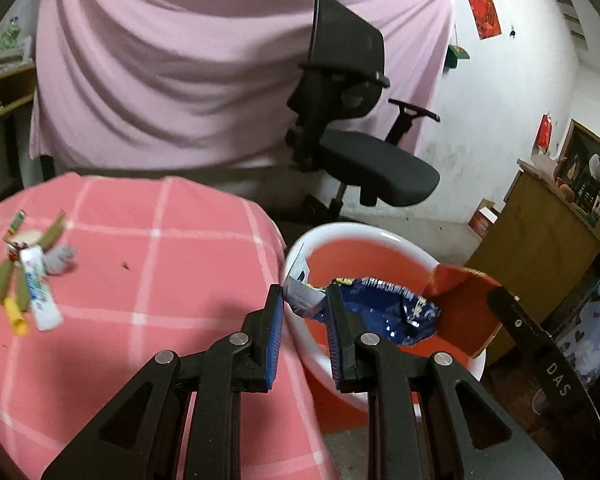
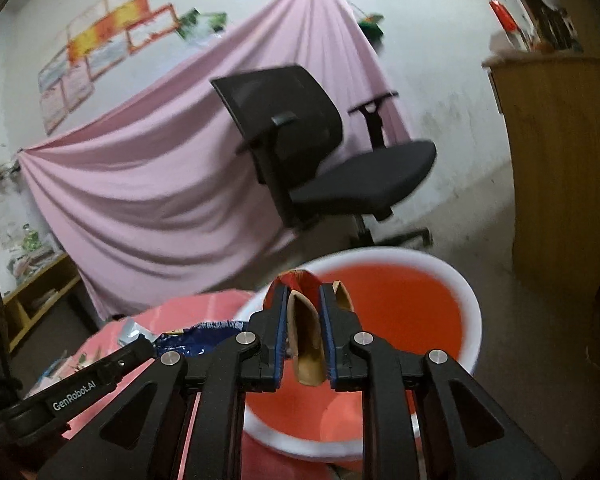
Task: Collect trash
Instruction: 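Carry both items over the bucket and open both grippers to drop them, then move both grippers back over the remaining trash on the table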
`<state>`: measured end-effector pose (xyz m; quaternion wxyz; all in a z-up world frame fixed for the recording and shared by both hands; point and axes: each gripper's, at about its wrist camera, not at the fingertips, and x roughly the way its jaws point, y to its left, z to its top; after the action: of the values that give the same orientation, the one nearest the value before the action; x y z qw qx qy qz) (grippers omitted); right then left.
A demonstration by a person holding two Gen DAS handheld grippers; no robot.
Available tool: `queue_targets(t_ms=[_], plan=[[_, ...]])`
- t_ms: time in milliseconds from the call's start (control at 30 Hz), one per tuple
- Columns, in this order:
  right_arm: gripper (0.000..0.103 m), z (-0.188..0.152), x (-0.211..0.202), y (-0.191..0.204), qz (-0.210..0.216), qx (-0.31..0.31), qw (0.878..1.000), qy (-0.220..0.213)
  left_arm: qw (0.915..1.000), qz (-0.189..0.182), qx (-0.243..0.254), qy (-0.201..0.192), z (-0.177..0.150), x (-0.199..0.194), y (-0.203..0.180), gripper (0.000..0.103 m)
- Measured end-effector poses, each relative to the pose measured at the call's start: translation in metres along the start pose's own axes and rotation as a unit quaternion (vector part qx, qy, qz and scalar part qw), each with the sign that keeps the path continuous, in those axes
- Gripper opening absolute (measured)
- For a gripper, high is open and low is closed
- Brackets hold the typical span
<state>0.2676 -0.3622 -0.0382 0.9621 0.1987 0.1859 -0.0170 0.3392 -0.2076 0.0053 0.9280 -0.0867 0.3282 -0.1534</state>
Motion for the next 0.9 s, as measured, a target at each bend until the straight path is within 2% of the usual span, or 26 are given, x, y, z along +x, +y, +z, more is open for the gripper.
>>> queue_targets(t_ms=[67, 100, 167, 200, 267, 333, 467, 533, 600, 633, 700, 767, 833, 867, 900], plan=[[0.017, -0.003, 0.002, -0.005, -0.002, -0.002, 1.0, 0.014, 0.9999, -0.007, -0.001, 0.015, 0.001, 0.006, -0.002, 0.02], [0.018, -0.004, 0.003, -0.006, -0.004, -0.003, 1.0, 0.019, 0.9997, -0.01, -0.002, 0.021, -0.001, 0.008, -0.003, 0.025], [0.022, -0.005, 0.004, -0.008, -0.006, -0.003, 1.0, 0.028, 0.9994, -0.017, -0.01, 0.028, 0.0, 0.012, -0.003, 0.03], [0.025, -0.006, 0.003, -0.009, -0.006, -0.001, 1.0, 0.029, 0.9994, -0.019, -0.013, 0.027, -0.003, 0.011, -0.001, 0.031], [0.026, -0.006, 0.002, -0.009, -0.005, 0.001, 1.0, 0.029, 0.9993, -0.016, -0.015, 0.03, -0.004, 0.005, 0.001, 0.031], [0.026, -0.004, 0.002, -0.006, -0.002, -0.001, 1.0, 0.026, 0.9995, -0.017, -0.014, 0.021, -0.003, -0.002, 0.003, 0.031], [0.027, 0.002, -0.005, 0.006, 0.009, -0.019, 1.0, 0.006, 0.9998, -0.006, 0.002, -0.02, -0.004, -0.025, 0.007, 0.043], [0.033, 0.005, -0.012, 0.014, 0.018, -0.028, 0.999, -0.012, 0.9988, 0.004, 0.014, -0.048, -0.004, -0.04, 0.01, 0.044], [0.046, 0.008, -0.021, 0.024, 0.031, -0.037, 0.998, -0.034, 0.997, 0.015, 0.026, -0.072, -0.004, -0.054, 0.015, 0.044], [0.047, 0.009, -0.026, 0.03, 0.037, -0.044, 0.997, -0.045, 0.9959, 0.022, 0.03, -0.082, -0.005, -0.061, 0.018, 0.046], [0.048, 0.012, -0.033, 0.041, 0.044, -0.056, 0.996, -0.061, 0.9938, 0.034, 0.034, -0.101, -0.006, -0.071, 0.025, 0.055], [0.052, 0.015, -0.04, 0.054, 0.053, -0.071, 0.993, -0.08, 0.9905, 0.046, 0.033, -0.125, -0.007, -0.086, 0.034, 0.057], [0.068, 0.016, -0.047, 0.066, 0.062, -0.078, 0.99, -0.096, 0.987, 0.054, 0.033, -0.147, -0.009, -0.102, 0.045, 0.058], [0.079, 0.017, -0.049, 0.071, 0.07, -0.079, 0.989, -0.104, 0.9851, 0.06, 0.033, -0.158, -0.009, -0.11, 0.051, 0.064], [0.082, 0.017, -0.051, 0.077, 0.076, -0.08, 0.988, -0.11, 0.9832, 0.067, 0.033, -0.167, -0.011, -0.117, 0.056, 0.076]])
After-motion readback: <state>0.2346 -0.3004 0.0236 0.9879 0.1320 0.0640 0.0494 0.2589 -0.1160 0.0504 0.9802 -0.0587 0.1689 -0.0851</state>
